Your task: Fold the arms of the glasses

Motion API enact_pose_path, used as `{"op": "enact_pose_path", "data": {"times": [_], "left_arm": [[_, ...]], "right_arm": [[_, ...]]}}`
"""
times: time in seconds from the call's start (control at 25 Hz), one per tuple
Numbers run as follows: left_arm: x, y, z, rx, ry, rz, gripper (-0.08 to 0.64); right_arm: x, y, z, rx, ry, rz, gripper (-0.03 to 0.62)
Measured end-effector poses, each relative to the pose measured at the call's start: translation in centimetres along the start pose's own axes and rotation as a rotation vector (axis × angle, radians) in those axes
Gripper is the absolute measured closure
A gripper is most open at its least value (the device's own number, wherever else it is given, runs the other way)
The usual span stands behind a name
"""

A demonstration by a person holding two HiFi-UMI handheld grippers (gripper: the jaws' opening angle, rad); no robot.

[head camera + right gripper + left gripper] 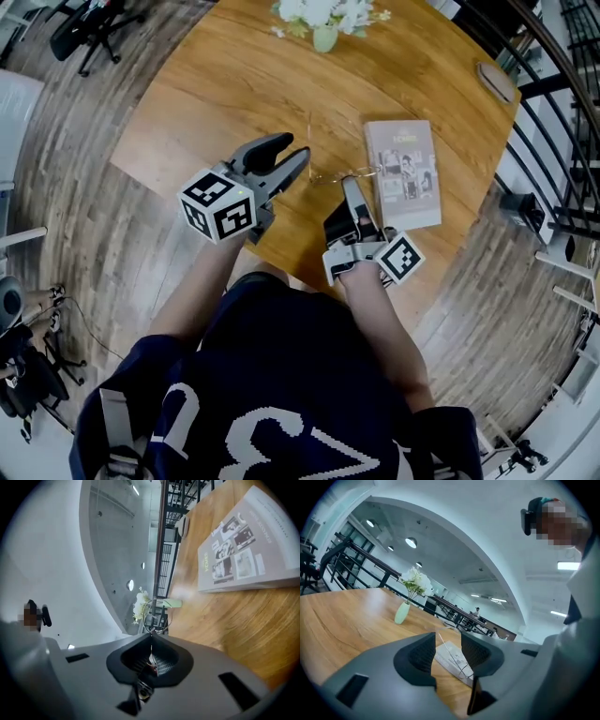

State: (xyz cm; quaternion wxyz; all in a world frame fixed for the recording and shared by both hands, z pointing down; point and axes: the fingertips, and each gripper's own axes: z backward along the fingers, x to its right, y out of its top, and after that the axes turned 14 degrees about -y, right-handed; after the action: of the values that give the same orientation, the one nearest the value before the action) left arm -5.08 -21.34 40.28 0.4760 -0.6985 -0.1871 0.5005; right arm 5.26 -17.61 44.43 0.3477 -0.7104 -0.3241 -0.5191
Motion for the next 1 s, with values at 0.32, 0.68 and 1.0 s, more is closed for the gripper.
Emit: {"op": "enact_pose_path", "data": {"times": [0.32,0.68,1.0], "left_arm": [[0.6,-1.2,-1.2,-0.044,-0.086,0.092,0.507],[1.9,-2.2,-3.0,-0.13,-0.229,0.186,0.528],[4.9,-4.6,-5.0,-0.288,-0.444,0.286,0.526]], "right_arm": [[-1.0,-0.9,1.0,-0.019,0.027,0.003,0.565],[-1.6,-1.4,1.2,-0.063,0.028,0.038,0.565],[-1.9,-2.4,1.1,-0.106,0.039,0.05,0.565]]}}
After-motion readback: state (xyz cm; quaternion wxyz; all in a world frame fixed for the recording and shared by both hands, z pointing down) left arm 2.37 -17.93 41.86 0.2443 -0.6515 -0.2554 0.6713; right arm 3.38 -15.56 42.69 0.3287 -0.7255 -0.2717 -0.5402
